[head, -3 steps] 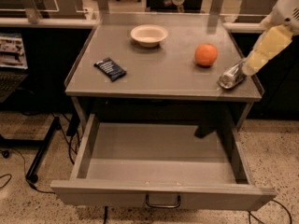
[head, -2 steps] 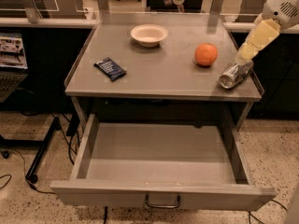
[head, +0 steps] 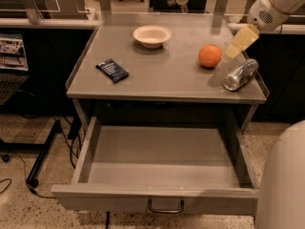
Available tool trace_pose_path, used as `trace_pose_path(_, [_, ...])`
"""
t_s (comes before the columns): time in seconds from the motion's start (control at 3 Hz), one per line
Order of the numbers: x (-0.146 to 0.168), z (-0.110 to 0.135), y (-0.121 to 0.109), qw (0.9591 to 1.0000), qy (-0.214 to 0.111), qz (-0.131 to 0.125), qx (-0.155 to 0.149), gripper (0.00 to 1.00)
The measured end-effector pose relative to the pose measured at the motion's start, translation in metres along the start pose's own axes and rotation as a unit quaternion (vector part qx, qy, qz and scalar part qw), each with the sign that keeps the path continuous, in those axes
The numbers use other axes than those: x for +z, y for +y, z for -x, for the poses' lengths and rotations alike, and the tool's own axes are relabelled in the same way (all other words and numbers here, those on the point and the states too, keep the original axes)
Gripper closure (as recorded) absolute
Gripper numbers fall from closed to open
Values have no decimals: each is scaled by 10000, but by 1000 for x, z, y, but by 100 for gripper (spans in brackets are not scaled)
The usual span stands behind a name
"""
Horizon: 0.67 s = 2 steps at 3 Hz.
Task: Place orange into top drawer
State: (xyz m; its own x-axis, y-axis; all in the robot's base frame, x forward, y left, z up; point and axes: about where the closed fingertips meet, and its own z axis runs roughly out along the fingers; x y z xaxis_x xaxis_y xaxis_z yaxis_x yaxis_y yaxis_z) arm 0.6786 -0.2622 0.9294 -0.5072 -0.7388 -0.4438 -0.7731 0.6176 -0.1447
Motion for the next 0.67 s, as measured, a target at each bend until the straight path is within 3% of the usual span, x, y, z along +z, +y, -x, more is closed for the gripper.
trace_pose_path(0.33, [1,1,-2,10000,-26,-33,3,0])
trace_pose_path(0.67, [4,-2,-5,9990,-391,37,192,0])
